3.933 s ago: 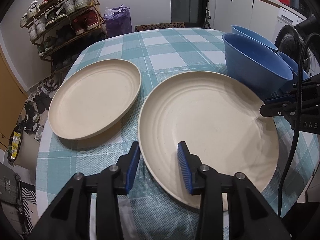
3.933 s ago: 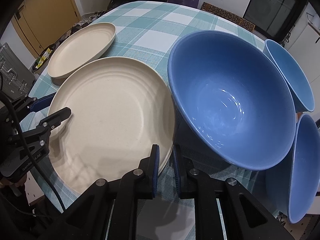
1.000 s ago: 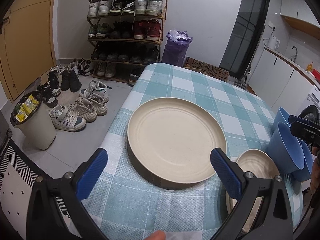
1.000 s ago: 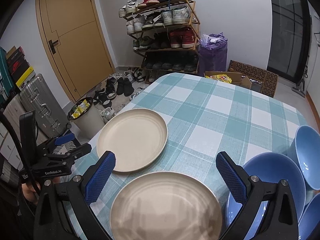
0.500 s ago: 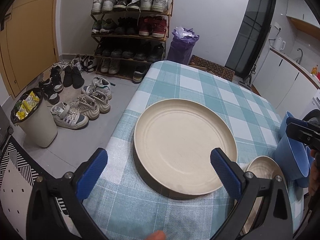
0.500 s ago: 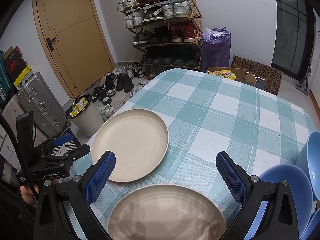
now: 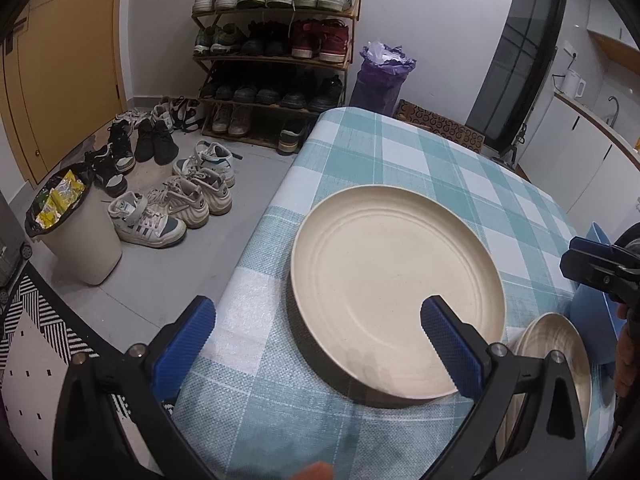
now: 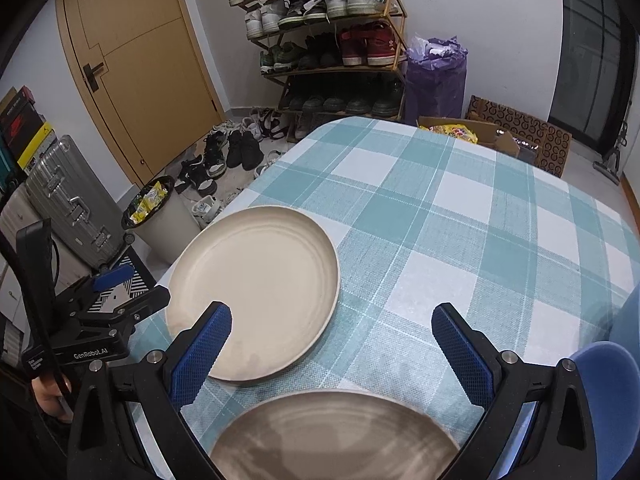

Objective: Organize plates and bowls
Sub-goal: 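Move both tools toward the rim of the other cream plate, then close both tools on the cream plate rim and lift it, then carry the held cream plate toward the plate stack beside the blue bowls, then lower the cream plate onto the stack and open both tools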

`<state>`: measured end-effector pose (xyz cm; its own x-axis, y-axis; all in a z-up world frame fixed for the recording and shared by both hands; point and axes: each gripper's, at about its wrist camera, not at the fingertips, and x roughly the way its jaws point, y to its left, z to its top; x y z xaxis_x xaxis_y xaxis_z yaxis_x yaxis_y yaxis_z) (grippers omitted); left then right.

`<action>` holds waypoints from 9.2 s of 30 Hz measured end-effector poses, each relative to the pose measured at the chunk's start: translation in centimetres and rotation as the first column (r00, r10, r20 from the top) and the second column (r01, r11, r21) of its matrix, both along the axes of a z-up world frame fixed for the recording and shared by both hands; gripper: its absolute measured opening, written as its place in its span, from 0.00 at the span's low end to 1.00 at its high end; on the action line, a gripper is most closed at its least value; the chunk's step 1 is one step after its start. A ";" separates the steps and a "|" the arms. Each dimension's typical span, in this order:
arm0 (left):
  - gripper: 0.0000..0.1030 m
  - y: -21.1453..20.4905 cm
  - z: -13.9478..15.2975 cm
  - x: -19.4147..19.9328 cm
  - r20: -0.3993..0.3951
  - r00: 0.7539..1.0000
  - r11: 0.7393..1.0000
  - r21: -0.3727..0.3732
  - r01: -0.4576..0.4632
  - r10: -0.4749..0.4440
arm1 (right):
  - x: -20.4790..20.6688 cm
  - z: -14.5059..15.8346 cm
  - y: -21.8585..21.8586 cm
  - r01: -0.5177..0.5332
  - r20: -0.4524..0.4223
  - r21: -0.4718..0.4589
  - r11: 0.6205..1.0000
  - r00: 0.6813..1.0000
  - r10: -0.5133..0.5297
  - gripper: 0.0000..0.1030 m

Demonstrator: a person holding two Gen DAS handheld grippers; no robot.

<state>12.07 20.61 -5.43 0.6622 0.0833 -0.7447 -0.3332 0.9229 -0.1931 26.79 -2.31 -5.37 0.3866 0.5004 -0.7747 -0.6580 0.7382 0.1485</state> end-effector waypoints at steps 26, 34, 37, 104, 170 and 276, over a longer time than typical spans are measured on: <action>0.39 0.5 -2.7 0.8 -0.069 0.997 0.997 -0.065 0.040 -0.044 | 1.2 -6.4 4.1 -0.062 -0.152 -0.072 0.995 0.987 0.050 0.53; 0.22 0.1 -2.8 0.8 -0.065 0.996 0.997 -0.050 0.063 -0.066 | 1.1 -6.9 4.3 -0.056 -0.141 -0.091 0.994 0.989 0.042 0.35; 0.21 -0.2 -2.7 0.8 -0.065 0.995 0.997 -0.029 0.067 -0.069 | 1.3 -6.9 4.1 -0.043 -0.132 -0.103 0.994 0.991 0.029 0.26; 0.21 -5.7 2.8 -1.3 0.046 0.986 0.985 0.055 0.161 -0.163 | -2.9 -1.1 -2.7 0.056 0.016 -0.049 0.997 0.998 -0.055 0.20; 0.22 -15.4 2.9 -6.0 0.014 0.943 0.939 0.102 0.329 -0.332 | -9.8 -0.9 -14.0 0.170 0.012 -0.026 0.985 0.985 -0.170 0.20; 0.79 -16.0 2.5 -7.0 -0.013 0.914 0.914 0.010 0.405 -0.405 | -12.8 -1.5 -16.2 0.179 0.007 -0.089 0.980 0.984 -0.179 0.88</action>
